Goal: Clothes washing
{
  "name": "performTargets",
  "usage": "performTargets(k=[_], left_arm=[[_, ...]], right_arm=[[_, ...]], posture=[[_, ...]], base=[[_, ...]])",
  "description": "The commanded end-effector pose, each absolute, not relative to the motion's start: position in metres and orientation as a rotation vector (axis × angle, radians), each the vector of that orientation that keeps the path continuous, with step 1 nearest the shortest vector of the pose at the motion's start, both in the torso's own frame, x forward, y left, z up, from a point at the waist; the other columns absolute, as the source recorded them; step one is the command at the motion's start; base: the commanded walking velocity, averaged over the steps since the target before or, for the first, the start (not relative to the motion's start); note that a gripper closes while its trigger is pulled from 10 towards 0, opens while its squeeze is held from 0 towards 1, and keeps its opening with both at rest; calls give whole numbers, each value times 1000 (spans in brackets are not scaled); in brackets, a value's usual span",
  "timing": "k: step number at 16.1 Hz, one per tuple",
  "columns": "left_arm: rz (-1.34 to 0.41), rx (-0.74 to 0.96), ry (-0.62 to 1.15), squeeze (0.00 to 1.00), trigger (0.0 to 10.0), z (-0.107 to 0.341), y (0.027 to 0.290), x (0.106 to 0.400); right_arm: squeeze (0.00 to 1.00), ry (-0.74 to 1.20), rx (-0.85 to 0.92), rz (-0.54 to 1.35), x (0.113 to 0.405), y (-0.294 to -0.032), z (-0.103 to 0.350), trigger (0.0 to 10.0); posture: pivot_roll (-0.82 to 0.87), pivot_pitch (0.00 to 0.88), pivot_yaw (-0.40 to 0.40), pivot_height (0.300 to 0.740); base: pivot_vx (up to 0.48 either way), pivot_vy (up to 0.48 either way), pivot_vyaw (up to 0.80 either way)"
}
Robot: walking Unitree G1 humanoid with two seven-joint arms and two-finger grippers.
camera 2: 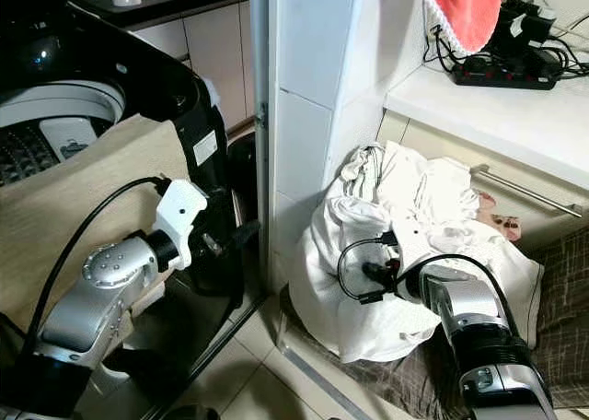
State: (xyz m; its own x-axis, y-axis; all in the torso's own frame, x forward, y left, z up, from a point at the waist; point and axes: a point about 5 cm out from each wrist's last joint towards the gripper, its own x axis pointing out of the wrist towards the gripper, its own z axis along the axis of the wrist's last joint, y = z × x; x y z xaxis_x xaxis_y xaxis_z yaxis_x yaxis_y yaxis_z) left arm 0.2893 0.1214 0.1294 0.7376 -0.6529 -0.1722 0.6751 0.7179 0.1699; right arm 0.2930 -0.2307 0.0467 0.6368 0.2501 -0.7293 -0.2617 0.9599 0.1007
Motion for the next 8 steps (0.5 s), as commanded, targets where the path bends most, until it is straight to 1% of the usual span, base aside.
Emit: performTargets(k=[1, 5, 6, 8], left_arm=[[-745, 245, 105, 0, 10000, 131, 121, 288], [-747, 251, 117, 0, 10000, 128, 123, 287], [-748, 254, 117, 0, 10000, 128, 123, 288], [-743, 263, 109, 0, 10000, 130, 124, 290]], right_arm=[[0, 820, -7, 288, 294, -233, 48, 0], [0, 776, 35, 288, 297, -231, 50, 0], [0, 766, 34, 287, 297, -232, 52, 0], [0, 718, 57, 289, 300, -233, 63, 0]], posture=[[-12, 0, -37, 740], [-52, 0, -35, 740], [-51, 0, -46, 740], [-48, 0, -34, 740]], base=[[0, 0, 0], [0, 0, 0], [0, 0, 0], [0, 0, 0]])
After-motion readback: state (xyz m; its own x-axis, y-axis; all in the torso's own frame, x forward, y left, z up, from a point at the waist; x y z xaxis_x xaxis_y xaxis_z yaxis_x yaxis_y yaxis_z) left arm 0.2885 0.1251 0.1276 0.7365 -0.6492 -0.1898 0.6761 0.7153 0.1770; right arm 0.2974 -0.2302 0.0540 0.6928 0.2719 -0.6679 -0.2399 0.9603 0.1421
